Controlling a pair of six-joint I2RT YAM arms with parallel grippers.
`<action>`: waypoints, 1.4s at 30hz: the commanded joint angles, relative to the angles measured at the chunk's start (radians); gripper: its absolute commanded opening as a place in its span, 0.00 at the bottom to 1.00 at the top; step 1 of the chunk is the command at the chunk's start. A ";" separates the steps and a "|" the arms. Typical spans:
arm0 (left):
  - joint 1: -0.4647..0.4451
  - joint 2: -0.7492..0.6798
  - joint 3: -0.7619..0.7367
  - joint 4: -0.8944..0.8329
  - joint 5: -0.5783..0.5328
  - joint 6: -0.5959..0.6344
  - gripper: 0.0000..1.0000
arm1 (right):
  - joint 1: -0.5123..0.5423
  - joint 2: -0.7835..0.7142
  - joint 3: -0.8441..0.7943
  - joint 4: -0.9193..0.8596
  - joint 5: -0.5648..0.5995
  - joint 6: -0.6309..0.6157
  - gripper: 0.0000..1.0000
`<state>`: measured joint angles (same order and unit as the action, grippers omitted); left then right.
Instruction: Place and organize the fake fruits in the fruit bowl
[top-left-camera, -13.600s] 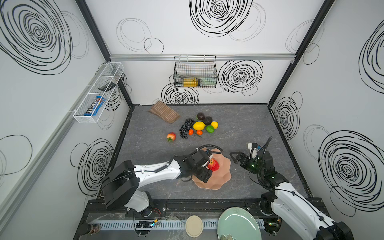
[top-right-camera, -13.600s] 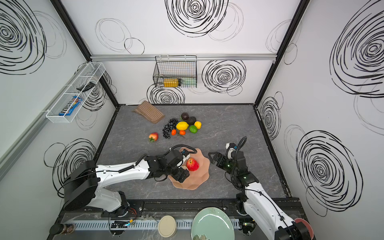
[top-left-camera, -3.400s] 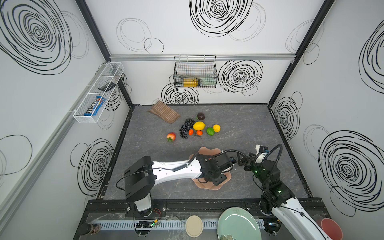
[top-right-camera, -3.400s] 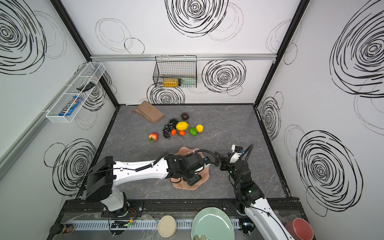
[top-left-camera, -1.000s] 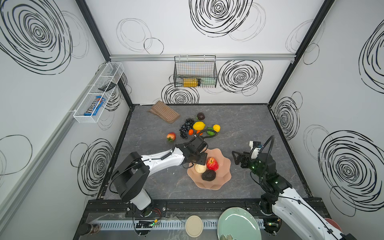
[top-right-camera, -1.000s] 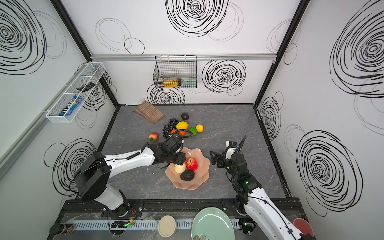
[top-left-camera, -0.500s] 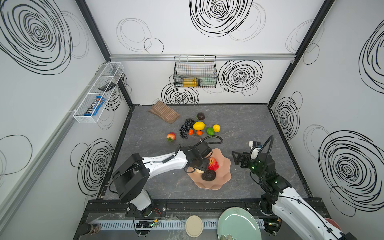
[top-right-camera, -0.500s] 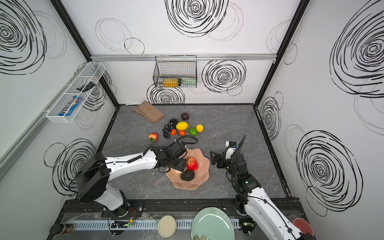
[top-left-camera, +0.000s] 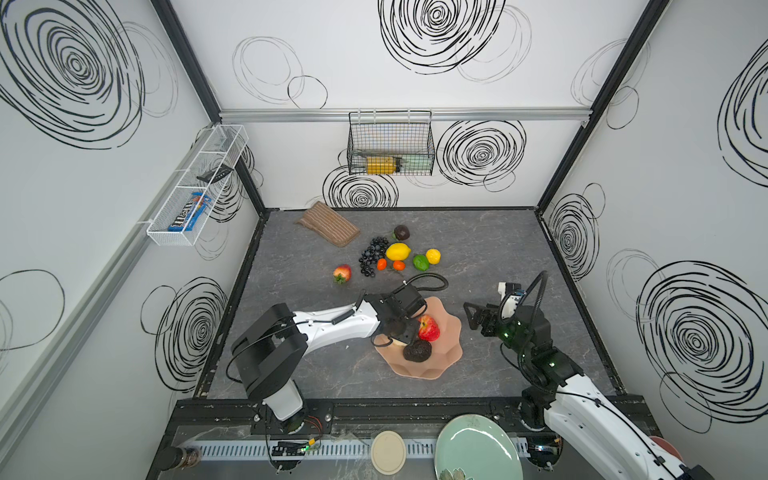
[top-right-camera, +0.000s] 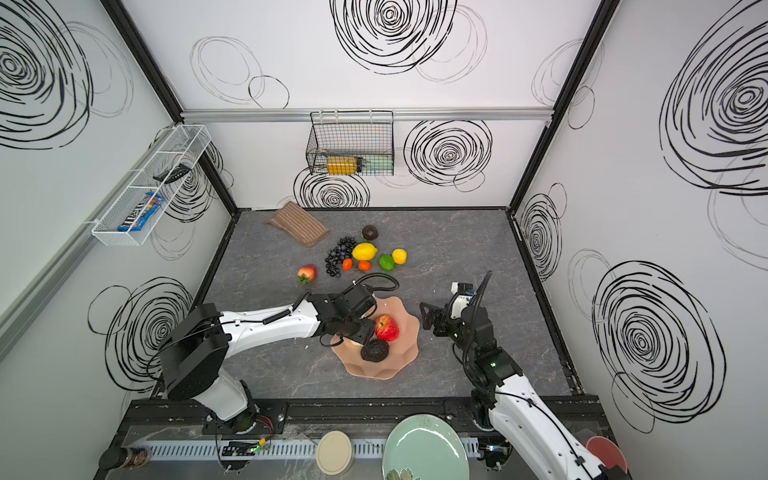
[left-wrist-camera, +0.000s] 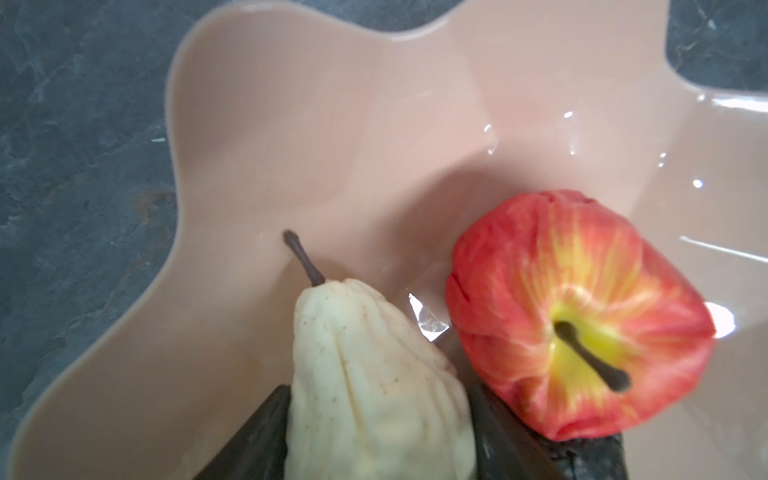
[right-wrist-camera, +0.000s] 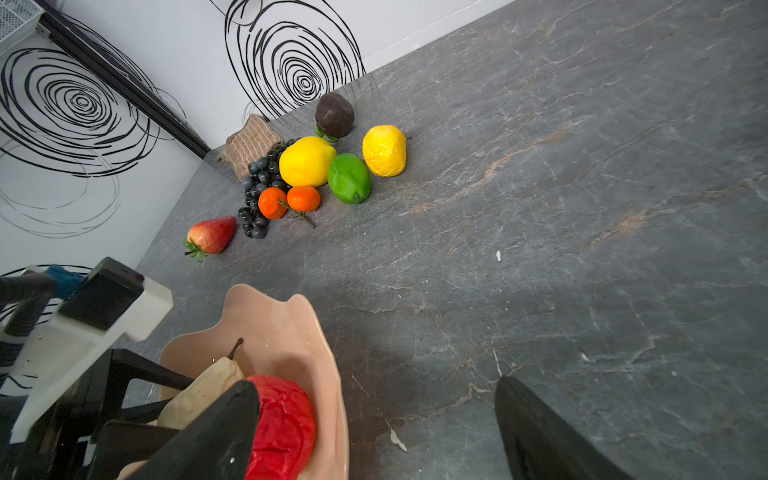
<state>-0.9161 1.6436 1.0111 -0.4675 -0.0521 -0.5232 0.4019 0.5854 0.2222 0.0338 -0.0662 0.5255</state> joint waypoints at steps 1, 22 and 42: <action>0.001 0.001 0.015 0.006 -0.010 0.003 0.60 | 0.005 -0.008 0.007 0.002 0.003 -0.007 0.93; -0.183 -0.553 -0.509 0.738 -0.244 0.176 0.52 | 0.204 0.205 0.311 -0.039 -0.236 0.123 0.90; -0.354 -0.574 -0.723 1.175 -0.416 0.427 0.52 | 0.440 0.439 0.417 0.077 -0.252 0.175 0.60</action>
<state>-1.2633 1.0554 0.2813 0.6205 -0.4477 -0.1356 0.8333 1.0206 0.5980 0.0620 -0.3237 0.6964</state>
